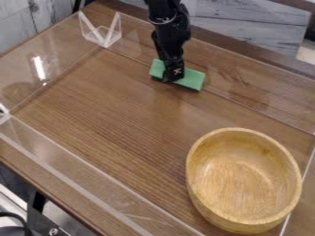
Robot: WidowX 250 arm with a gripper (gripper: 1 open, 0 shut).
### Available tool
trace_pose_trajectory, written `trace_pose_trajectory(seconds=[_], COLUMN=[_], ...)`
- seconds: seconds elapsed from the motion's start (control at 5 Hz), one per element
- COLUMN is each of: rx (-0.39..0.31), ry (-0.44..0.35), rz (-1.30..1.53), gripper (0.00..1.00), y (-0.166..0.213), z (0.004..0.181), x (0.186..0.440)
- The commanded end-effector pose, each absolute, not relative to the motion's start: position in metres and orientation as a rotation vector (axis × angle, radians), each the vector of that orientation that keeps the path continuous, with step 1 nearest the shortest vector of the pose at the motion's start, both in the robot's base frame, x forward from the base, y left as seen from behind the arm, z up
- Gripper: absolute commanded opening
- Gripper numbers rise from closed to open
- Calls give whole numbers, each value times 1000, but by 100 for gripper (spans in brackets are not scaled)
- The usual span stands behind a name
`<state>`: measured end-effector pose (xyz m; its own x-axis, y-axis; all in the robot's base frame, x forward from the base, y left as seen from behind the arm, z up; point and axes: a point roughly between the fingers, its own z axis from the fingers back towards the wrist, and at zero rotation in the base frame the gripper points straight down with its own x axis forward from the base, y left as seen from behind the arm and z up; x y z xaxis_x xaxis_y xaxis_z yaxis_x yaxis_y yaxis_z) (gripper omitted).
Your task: Put the green block in the brown bowl
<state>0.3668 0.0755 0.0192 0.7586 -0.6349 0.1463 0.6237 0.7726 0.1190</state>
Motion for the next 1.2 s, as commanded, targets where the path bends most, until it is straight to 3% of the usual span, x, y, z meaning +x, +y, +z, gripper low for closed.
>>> trace_pose_trajectory(seconds=[0.0,0.4,0.6,1.0], rx=[-1,-9,-18,-44], ry=[-75,-70,-65,-41], rz=[-702,-713,-705,-643], gripper=[100,100,0,0], y=[67,64,62,58], z=[-18,-3,9,24], x=[346,352,353,350])
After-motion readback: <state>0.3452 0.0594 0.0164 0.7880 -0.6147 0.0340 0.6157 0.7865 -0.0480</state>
